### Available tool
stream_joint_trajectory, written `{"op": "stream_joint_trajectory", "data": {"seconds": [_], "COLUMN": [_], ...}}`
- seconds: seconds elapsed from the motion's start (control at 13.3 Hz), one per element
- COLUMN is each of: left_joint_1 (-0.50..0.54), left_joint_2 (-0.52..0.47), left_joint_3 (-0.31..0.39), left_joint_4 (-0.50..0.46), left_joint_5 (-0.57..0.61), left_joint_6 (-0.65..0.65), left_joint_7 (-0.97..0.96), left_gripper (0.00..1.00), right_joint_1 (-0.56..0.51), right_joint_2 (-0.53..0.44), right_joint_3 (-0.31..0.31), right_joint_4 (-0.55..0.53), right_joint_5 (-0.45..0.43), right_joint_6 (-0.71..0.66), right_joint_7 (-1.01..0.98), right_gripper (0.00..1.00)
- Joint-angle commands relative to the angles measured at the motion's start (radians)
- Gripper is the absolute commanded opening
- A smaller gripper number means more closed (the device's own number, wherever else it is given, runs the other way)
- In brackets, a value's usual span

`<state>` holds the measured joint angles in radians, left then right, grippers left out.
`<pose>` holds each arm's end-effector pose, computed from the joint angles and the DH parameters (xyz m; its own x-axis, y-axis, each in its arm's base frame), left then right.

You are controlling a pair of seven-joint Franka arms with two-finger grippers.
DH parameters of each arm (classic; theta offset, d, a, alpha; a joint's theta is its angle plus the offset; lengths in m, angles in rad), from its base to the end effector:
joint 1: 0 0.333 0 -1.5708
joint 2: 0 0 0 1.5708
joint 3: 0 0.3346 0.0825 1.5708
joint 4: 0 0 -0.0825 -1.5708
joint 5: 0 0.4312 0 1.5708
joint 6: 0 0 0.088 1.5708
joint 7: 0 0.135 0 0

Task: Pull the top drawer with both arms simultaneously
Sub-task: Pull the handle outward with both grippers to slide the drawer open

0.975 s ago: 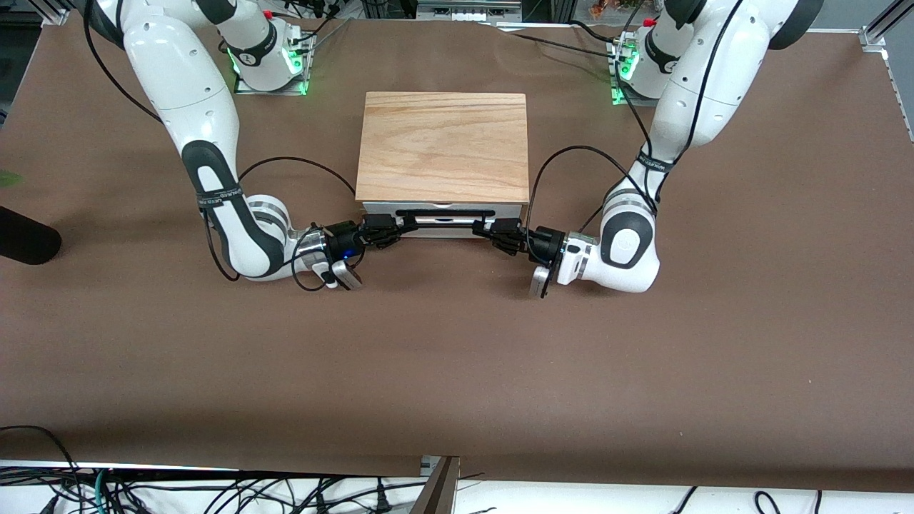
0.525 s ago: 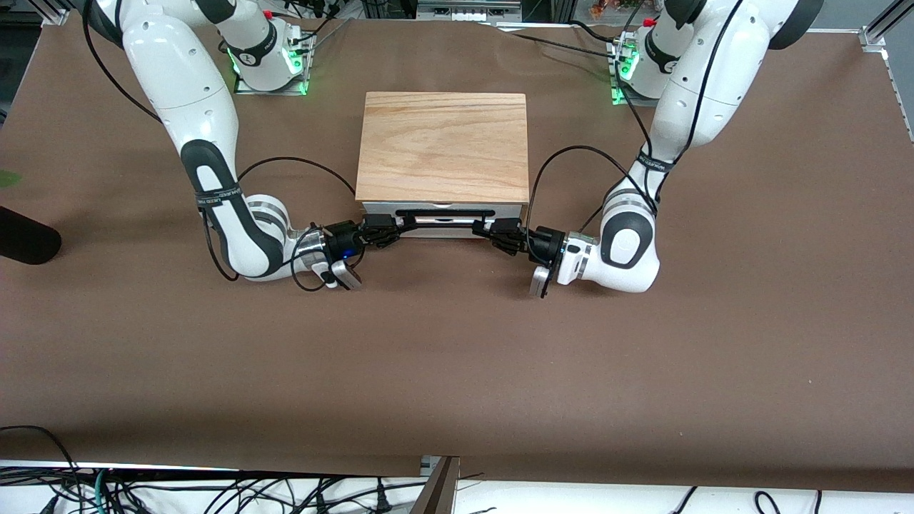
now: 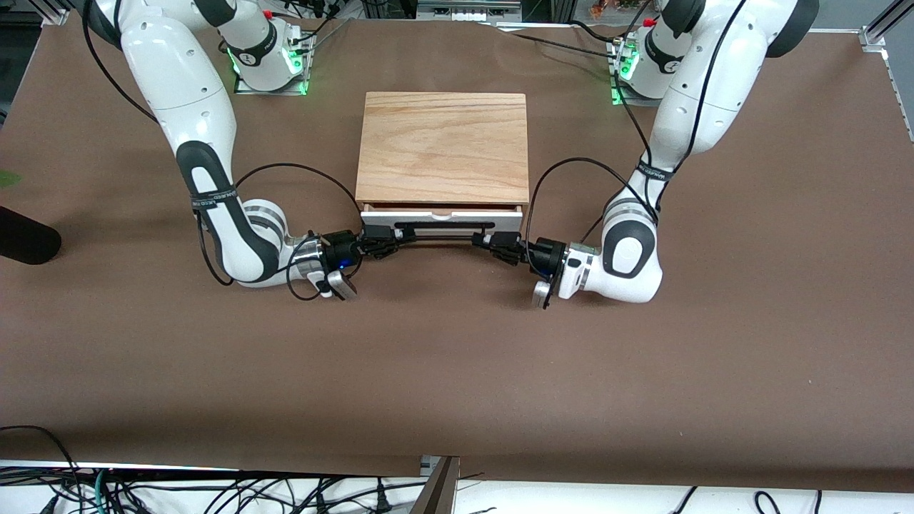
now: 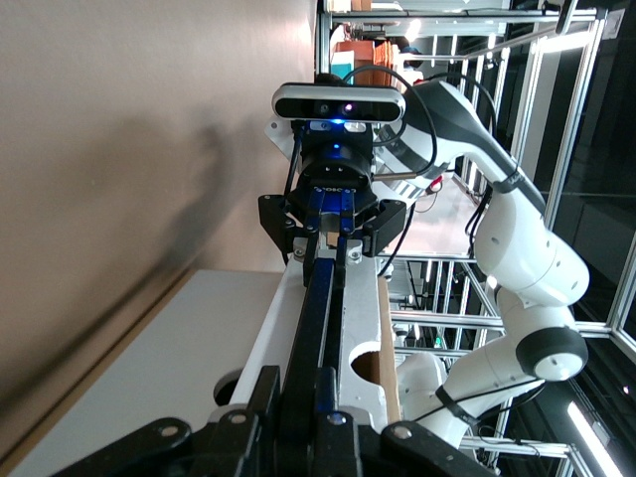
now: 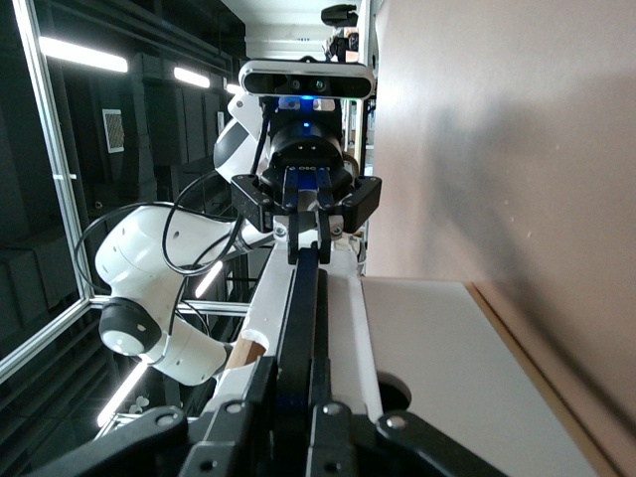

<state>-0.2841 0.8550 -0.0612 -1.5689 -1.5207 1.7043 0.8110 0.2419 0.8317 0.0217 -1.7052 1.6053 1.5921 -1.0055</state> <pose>0.6380 -0.3525 0.1430 0.9630 -0.2671 -0.0366 0.0119 -0.0937 0.9955 0.6147 0.3023 0.1197 0.9762 0.2135 0.0384 0.0337 0.0259 -0.9991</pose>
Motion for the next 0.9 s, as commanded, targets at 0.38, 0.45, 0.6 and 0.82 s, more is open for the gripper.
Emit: {"op": "stream_joint_trajectory", "data": {"seconds": [0.38, 0.45, 0.6, 0.82], "left_joint_1": [-0.023, -0.023, -0.026, -0.030], "left_joint_2": [0.062, 0.064, 0.064, 0.064], "left_joint_3": [-0.008, -0.008, -0.008, -0.008], "left_joint_4": [0.266, 0.276, 0.277, 0.274], "left_joint_5": [-0.026, -0.026, -0.026, -0.016], "left_joint_6": [-0.005, 0.009, 0.032, 0.032], "left_joint_7": [-0.272, -0.285, -0.285, -0.270], "left_gripper": [0.00, 0.00, 0.00, 0.84], "right_joint_1": [-0.012, -0.016, -0.030, -0.035], "right_joint_2": [0.158, 0.171, 0.191, 0.210], "right_joint_3": [0.006, 0.006, 0.006, 0.004], "right_joint_4": [0.281, 0.314, 0.360, 0.406], "right_joint_5": [0.042, 0.042, 0.042, 0.042], "right_joint_6": [0.118, 0.118, 0.140, 0.173], "right_joint_7": [0.120, 0.142, 0.168, 0.188], "right_gripper": [0.01, 0.01, 0.01, 0.01]}}
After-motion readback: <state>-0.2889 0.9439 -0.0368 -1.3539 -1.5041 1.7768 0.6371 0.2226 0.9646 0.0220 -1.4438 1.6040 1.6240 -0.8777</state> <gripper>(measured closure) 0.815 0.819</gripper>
